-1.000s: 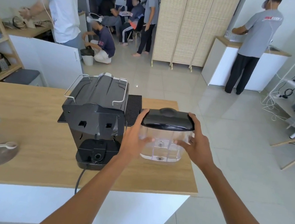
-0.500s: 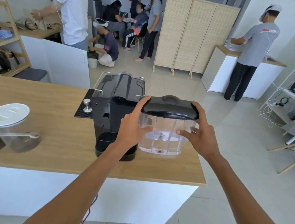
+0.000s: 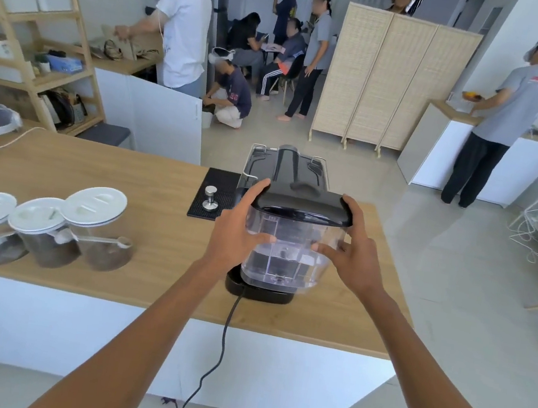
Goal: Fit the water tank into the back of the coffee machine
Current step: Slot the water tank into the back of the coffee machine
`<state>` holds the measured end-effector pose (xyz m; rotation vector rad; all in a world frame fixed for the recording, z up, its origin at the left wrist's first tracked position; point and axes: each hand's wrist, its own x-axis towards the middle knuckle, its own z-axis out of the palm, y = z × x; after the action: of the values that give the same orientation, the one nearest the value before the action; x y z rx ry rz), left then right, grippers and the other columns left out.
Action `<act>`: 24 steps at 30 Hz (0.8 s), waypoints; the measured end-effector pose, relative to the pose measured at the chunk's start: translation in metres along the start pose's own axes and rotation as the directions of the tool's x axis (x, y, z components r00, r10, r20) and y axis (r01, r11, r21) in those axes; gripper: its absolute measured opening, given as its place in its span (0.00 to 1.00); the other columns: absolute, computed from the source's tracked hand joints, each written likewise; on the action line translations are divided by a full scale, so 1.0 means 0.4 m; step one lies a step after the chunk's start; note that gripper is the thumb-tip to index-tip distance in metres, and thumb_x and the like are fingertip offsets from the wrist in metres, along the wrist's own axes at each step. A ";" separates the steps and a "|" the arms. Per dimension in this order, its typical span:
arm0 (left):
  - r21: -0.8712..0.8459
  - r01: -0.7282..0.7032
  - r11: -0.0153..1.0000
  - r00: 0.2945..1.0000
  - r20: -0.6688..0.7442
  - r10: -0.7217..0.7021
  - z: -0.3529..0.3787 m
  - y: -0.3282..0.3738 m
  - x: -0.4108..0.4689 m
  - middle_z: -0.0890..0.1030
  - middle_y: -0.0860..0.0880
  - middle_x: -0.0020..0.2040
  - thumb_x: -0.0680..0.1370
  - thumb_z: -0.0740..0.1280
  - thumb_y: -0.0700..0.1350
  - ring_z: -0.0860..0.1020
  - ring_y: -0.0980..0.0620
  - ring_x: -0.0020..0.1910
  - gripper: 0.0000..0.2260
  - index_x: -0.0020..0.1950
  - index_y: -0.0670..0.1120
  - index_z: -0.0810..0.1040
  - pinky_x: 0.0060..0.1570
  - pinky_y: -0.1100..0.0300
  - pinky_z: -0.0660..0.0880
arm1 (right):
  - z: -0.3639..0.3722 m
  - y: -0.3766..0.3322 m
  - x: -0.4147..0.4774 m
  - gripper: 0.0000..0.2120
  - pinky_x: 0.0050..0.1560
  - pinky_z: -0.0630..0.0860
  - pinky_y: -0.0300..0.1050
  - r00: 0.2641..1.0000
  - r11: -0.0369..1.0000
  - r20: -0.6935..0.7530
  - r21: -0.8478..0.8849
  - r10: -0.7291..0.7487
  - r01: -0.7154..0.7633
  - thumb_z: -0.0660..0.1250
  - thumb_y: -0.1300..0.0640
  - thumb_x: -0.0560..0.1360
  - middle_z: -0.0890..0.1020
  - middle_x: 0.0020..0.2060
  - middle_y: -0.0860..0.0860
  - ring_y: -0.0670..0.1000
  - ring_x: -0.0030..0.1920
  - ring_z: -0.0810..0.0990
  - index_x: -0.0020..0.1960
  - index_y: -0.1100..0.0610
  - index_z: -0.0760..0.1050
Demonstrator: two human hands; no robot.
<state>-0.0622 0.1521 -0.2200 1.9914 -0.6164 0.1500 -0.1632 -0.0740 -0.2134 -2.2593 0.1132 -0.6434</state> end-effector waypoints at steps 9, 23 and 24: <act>-0.089 0.012 0.996 1.000 0.003 -0.011 -0.032 -0.085 0.013 0.69 0.52 0.51 0.67 0.83 0.43 0.66 0.52 0.40 0.49 0.80 0.65 0.60 0.50 0.50 0.80 | 0.088 -0.021 0.010 0.49 0.54 0.81 0.63 0.997 0.995 -0.012 0.061 0.080 -0.079 0.80 0.60 0.70 0.83 0.59 0.45 0.63 0.53 0.81 0.82 0.45 0.57; -0.107 -0.029 0.994 1.000 -0.005 0.029 -0.019 -0.103 0.040 0.62 0.54 0.31 0.68 0.82 0.40 0.59 0.53 0.32 0.48 0.82 0.59 0.63 0.41 0.58 0.74 | 0.123 -0.005 0.021 0.49 0.55 0.81 0.64 0.992 0.990 -0.043 0.082 0.118 -0.114 0.79 0.61 0.71 0.82 0.56 0.31 0.67 0.56 0.79 0.83 0.46 0.55; -0.110 -0.032 0.993 0.999 -0.005 0.031 -0.018 -0.105 0.040 0.62 0.55 0.31 0.67 0.83 0.40 0.59 0.53 0.32 0.48 0.82 0.59 0.63 0.40 0.59 0.73 | 0.125 -0.007 0.021 0.49 0.56 0.80 0.64 0.991 0.988 -0.046 0.091 0.128 -0.124 0.79 0.61 0.71 0.83 0.59 0.38 0.68 0.57 0.78 0.83 0.47 0.55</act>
<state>-0.0270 0.1678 -0.2440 1.8760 -0.6412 0.1352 -0.1321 -0.0414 -0.2366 -2.1324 0.2467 -0.6277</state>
